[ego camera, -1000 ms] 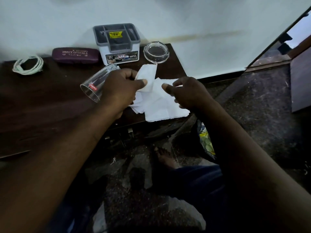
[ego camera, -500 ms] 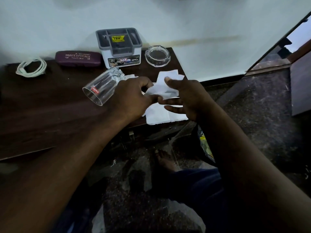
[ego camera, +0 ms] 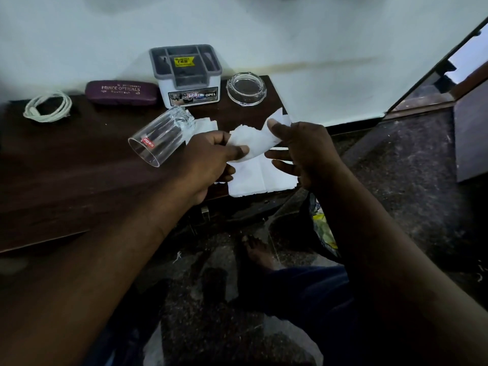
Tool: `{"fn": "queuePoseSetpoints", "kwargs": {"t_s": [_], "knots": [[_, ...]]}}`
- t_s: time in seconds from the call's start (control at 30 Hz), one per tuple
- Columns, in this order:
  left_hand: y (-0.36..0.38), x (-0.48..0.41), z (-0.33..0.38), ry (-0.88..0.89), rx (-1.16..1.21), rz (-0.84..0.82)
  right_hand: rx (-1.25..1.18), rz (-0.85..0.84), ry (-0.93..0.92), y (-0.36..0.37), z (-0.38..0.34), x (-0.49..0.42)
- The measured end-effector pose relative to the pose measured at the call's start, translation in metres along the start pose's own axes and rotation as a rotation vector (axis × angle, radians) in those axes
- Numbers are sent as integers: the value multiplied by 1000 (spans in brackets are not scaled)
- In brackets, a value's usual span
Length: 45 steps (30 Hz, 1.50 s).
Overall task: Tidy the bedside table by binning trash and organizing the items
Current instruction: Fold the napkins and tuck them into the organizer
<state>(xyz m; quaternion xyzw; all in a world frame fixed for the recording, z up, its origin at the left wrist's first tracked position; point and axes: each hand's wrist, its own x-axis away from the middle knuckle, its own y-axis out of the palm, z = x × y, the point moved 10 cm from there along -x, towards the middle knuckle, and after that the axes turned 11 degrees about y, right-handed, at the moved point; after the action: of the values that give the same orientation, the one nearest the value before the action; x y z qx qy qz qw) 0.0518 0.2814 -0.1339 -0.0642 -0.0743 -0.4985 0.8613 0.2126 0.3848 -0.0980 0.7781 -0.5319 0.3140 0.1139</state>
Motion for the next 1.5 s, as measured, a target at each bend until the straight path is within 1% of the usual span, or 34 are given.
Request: {"fn": "queuePoseSetpoints", "kwargs": {"t_s": [0.13, 0.43, 0.57, 0.63, 0.73, 0.83, 0.93, 1.03, 1.1, 1.17, 1.23, 1.37, 1.5], "knots": [[-4, -1, -9, -60, 76, 72, -41, -71, 69, 6, 6, 1], [8, 4, -16, -184, 267, 69, -83, 42, 28, -10, 4, -3], [5, 7, -21, -246, 231, 109, -99, 85, 28, -16, 4, -8], [3, 7, -22, -243, 140, 93, -117, 96, 31, -20, 4, -9], [4, 5, -20, -192, -53, -13, -90, 150, 1, -29, 2, -13], [10, 6, -19, -152, -251, -126, 76, 283, -98, -41, -7, -12], [15, 9, -22, -153, -355, -195, 194, 332, -138, -43, -5, -16], [16, 5, -15, -44, -659, -286, 225, 364, -149, -47, 1, -23], [8, -2, -3, 85, -926, -271, 277, 402, -176, -51, 1, -26], [-1, -4, 9, 196, -1089, -210, 359, 443, -220, -51, -2, -29], [-7, -4, 10, 232, -1171, -188, 399, 461, -269, -48, -6, -31], [-10, 1, 4, 211, -1324, -227, 473, 472, -348, -37, -13, -30], [-13, 1, 8, 283, -1357, -203, 605, 477, -411, -25, -22, -30]]}}
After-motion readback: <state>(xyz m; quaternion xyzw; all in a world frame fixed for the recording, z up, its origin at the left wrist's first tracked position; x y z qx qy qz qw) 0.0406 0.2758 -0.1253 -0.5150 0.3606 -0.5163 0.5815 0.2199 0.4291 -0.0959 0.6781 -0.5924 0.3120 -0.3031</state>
